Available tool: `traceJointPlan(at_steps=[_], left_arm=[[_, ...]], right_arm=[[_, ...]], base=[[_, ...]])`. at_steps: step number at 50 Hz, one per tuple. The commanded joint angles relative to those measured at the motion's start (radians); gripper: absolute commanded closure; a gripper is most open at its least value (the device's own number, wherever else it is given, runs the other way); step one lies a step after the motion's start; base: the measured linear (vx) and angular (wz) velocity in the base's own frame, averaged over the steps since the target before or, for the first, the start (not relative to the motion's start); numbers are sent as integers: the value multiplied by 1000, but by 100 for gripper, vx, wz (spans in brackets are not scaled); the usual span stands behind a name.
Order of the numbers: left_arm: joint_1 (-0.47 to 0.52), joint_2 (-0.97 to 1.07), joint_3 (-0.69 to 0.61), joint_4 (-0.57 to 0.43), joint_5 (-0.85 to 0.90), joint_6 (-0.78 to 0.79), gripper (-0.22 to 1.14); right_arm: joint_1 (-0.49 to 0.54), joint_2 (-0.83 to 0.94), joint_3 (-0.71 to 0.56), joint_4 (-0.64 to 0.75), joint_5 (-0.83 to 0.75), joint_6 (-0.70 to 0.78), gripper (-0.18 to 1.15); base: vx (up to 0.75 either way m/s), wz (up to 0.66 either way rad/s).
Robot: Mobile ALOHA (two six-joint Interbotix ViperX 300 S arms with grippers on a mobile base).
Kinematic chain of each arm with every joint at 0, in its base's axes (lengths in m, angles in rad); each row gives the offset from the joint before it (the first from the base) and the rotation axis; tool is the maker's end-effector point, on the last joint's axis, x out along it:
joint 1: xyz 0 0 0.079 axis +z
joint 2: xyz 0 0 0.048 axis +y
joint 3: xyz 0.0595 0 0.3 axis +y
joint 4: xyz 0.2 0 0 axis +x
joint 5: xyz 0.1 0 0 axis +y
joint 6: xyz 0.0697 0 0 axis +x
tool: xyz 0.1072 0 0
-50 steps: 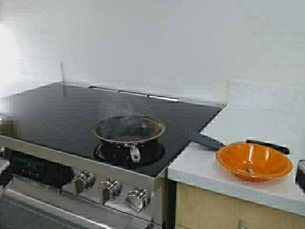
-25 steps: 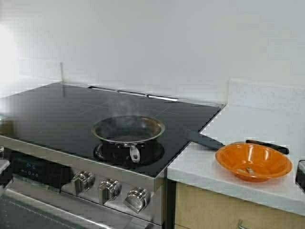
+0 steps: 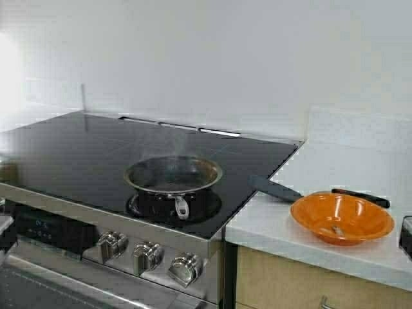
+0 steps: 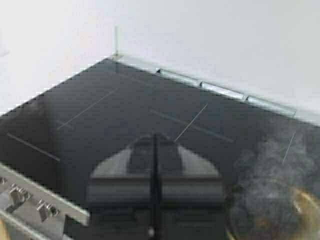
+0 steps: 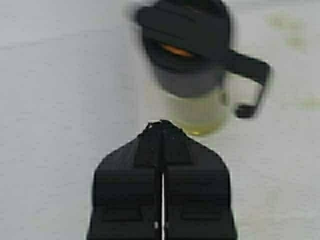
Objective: Add oil to the pan and cook the shrimp and serve it
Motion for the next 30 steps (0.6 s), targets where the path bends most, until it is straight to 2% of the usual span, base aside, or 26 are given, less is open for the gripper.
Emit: traceJointPlan(at_steps=[1,6,23,30], left_arm=[[2,-21,-18,2,3,-3,89],[2,-35,-17,3,18,-2,89],[2,-37,-18,3,25,-6,89],[2,-37,-21,3,25,-6,89]], right_arm=[[84,-153,8,-69,48,-3,92],[187,-219,14,-167,118,-3,90],[601,-265,-49,-517,578,2,90],[753,-264,-5,-577,601,17,88]], base=[[0,0],[0,0],[0,0],[0,0]])
